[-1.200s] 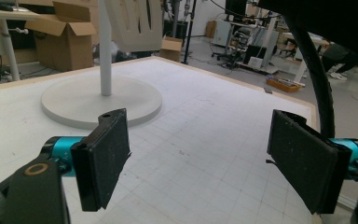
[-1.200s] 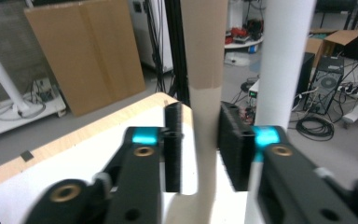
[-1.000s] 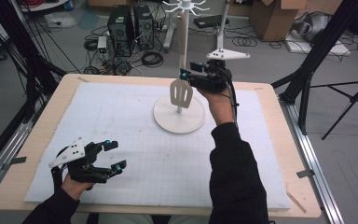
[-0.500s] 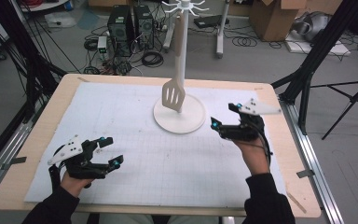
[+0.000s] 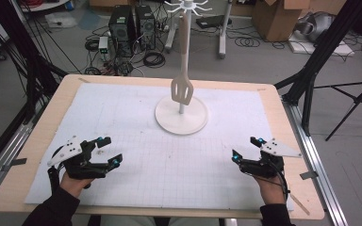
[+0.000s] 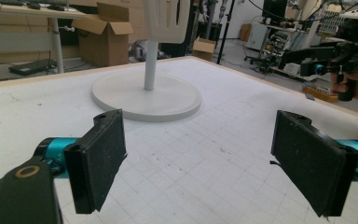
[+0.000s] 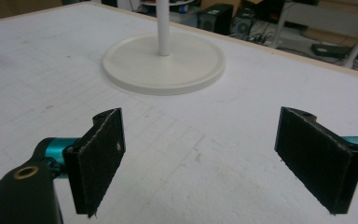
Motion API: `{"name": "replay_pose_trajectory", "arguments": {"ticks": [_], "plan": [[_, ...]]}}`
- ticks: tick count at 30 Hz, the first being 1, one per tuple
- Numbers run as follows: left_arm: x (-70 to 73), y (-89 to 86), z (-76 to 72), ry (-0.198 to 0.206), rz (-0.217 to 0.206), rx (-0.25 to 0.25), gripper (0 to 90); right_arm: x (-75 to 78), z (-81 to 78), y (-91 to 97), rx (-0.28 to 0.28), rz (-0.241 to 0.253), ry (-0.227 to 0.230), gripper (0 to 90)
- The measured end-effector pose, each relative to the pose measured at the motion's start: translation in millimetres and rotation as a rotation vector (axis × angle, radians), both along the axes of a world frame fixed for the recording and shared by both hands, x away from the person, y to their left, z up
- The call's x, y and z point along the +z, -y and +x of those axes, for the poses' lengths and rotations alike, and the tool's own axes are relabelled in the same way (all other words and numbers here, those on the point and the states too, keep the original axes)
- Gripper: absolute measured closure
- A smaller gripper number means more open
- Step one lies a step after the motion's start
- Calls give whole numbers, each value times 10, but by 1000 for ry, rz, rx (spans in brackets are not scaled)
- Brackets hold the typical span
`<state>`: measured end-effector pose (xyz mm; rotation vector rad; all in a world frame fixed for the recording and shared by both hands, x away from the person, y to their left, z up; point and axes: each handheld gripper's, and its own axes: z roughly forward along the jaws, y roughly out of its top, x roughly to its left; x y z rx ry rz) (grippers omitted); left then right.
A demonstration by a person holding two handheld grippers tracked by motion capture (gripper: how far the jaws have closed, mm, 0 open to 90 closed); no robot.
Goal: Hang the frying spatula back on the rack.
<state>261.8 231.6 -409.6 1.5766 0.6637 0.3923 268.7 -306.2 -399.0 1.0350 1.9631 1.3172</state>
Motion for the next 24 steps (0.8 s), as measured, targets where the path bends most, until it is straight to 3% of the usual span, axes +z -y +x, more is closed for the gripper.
{"name": "replay_pose_trajectory", "arguments": {"ticks": [11, 24], "plan": [[-11, -16, -35, 2, 3, 17, 180, 71, -71, -3, -21, -2, 64, 147], [-33, -36, -16, -8, -2, 32, 181, 56, -46, 7, -20, -5, 56, 147]]}}
